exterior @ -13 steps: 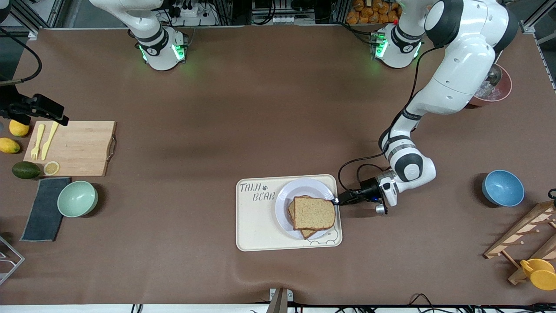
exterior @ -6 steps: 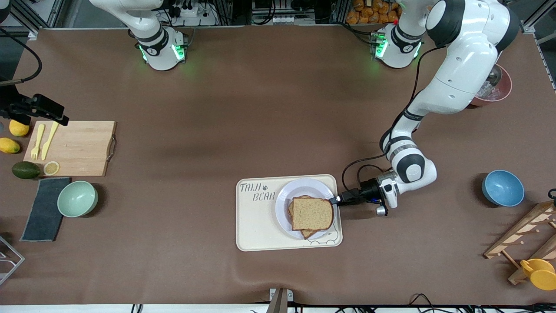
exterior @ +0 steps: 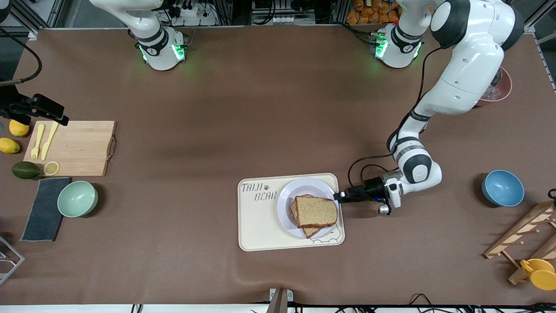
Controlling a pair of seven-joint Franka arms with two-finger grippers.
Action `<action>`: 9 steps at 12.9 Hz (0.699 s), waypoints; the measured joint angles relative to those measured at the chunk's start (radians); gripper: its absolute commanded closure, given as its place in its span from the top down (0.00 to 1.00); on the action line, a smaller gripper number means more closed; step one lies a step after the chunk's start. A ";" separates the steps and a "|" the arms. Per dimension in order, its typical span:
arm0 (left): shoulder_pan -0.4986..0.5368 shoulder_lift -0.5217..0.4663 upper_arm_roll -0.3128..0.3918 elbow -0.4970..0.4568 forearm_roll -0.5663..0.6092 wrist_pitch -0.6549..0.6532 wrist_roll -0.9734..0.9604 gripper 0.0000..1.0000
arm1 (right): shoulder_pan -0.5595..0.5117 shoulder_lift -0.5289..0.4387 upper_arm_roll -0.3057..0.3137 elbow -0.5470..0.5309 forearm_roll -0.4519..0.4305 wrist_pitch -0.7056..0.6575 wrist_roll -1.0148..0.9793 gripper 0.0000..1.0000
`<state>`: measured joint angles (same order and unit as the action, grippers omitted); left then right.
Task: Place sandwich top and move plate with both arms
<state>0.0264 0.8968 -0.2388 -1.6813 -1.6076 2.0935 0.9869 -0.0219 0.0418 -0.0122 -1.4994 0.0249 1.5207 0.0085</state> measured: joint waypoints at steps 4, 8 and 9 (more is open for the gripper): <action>0.009 -0.001 -0.002 -0.005 0.011 -0.041 -0.058 1.00 | 0.000 0.000 0.000 0.000 0.000 -0.001 0.000 1.00; -0.001 -0.026 -0.016 0.009 0.013 -0.042 -0.176 1.00 | 0.000 0.000 0.000 0.000 0.000 -0.001 0.000 1.00; -0.001 -0.039 -0.017 0.009 0.017 -0.042 -0.209 1.00 | 0.000 0.000 0.000 0.000 0.000 -0.001 0.000 1.00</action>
<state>0.0252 0.8577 -0.2555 -1.6720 -1.5904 2.0518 0.7775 -0.0219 0.0419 -0.0125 -1.4996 0.0248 1.5195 0.0089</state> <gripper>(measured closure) 0.000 0.000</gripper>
